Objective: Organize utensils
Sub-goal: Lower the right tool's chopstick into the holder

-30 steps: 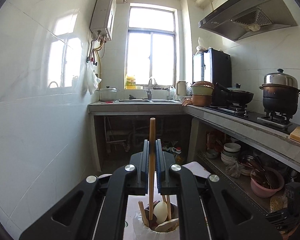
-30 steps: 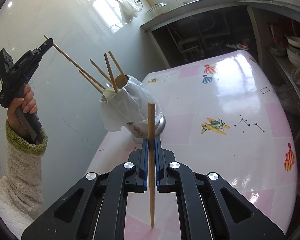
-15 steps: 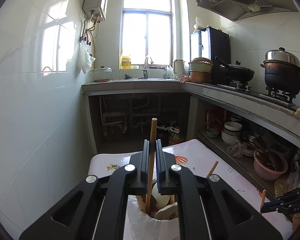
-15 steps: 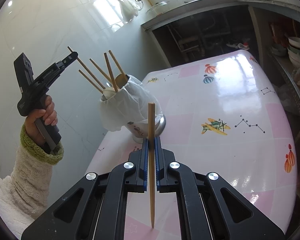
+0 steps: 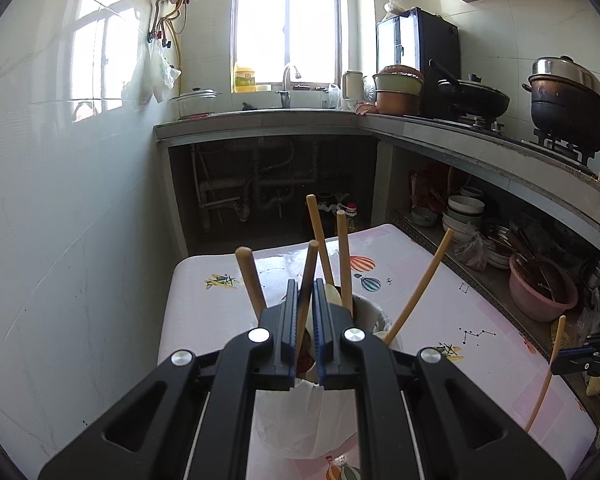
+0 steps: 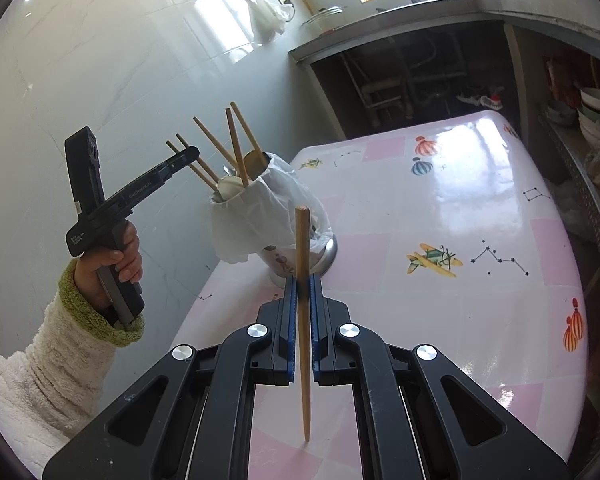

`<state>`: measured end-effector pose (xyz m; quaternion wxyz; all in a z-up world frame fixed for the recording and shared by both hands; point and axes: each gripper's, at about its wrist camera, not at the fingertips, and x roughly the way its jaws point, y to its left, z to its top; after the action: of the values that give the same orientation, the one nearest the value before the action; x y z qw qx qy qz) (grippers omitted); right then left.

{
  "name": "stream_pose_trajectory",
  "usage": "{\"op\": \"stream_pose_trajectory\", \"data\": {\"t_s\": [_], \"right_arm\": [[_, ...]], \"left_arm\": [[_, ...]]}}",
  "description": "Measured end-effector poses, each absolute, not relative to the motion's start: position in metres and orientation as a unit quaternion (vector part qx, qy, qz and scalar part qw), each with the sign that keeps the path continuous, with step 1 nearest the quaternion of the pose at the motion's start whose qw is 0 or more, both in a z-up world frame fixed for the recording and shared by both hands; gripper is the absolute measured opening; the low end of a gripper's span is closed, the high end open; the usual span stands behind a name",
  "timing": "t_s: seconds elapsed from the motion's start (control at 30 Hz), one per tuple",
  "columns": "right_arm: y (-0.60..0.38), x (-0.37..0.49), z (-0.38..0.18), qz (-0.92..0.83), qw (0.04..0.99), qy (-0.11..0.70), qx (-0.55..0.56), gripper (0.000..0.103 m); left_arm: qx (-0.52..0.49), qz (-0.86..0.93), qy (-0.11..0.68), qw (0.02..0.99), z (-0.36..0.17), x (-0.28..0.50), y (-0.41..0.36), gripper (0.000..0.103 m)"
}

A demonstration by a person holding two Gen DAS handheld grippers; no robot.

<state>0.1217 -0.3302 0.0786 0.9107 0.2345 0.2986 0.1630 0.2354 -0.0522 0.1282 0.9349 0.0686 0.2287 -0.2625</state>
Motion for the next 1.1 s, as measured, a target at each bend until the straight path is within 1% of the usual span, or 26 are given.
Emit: {"op": "stream_pose_trajectory", "data": {"t_s": [0.07,0.1,0.13,0.17,0.2,0.23,0.27,0.33,0.5,0.67,0.8,0.93,1.1], "right_arm": [[-0.329,0.122,0.082,0.161,0.912,0.296,0.232,0.004],[-0.329,0.122,0.084,0.161,0.913,0.294,0.231,0.004],[-0.328,0.122,0.087,0.161,0.915,0.292,0.229,0.004],[-0.328,0.121,0.091,0.160,0.917,0.288,0.226,0.004],[-0.328,0.122,0.096,0.159,0.919,0.284,0.224,0.004],[-0.328,0.122,0.101,0.160,0.921,0.279,0.221,0.004],[-0.328,0.123,0.108,0.161,0.923,0.273,0.218,0.004],[-0.328,0.125,0.122,0.164,0.928,0.259,0.211,0.004],[-0.324,0.134,0.170,0.185,0.940,0.213,0.191,0.004],[-0.313,0.148,0.219,0.216,0.947,0.170,0.167,0.004],[-0.300,0.164,0.247,0.222,0.953,0.148,0.142,0.004],[-0.290,0.184,0.254,0.220,0.956,0.147,0.128,0.004],[-0.277,0.206,0.247,0.208,0.958,0.161,0.114,0.004]], "left_arm": [[0.062,-0.268,0.235,0.932,0.130,0.234,-0.050,0.008],[0.058,-0.271,0.237,0.931,0.131,0.233,-0.048,0.013],[0.052,-0.272,0.237,0.931,0.132,0.230,-0.046,0.024],[0.045,-0.271,0.235,0.932,0.134,0.226,-0.042,0.030],[0.035,-0.272,0.233,0.933,0.135,0.222,-0.038,0.039],[0.024,-0.274,0.230,0.933,0.136,0.217,-0.033,0.042],[0.015,-0.275,0.227,0.934,0.138,0.211,-0.027,0.044],[0.001,-0.275,0.218,0.936,0.140,0.198,-0.017,0.052],[-0.024,-0.258,0.210,0.943,0.132,0.166,0.010,0.064],[-0.030,-0.233,0.220,0.947,0.112,0.144,0.032,0.067],[-0.034,-0.219,0.230,0.948,0.097,0.131,0.046,0.068],[-0.044,-0.210,0.238,0.947,0.087,0.125,0.058,0.069],[-0.051,-0.198,0.240,0.949,0.081,0.124,0.073,0.070]]}}
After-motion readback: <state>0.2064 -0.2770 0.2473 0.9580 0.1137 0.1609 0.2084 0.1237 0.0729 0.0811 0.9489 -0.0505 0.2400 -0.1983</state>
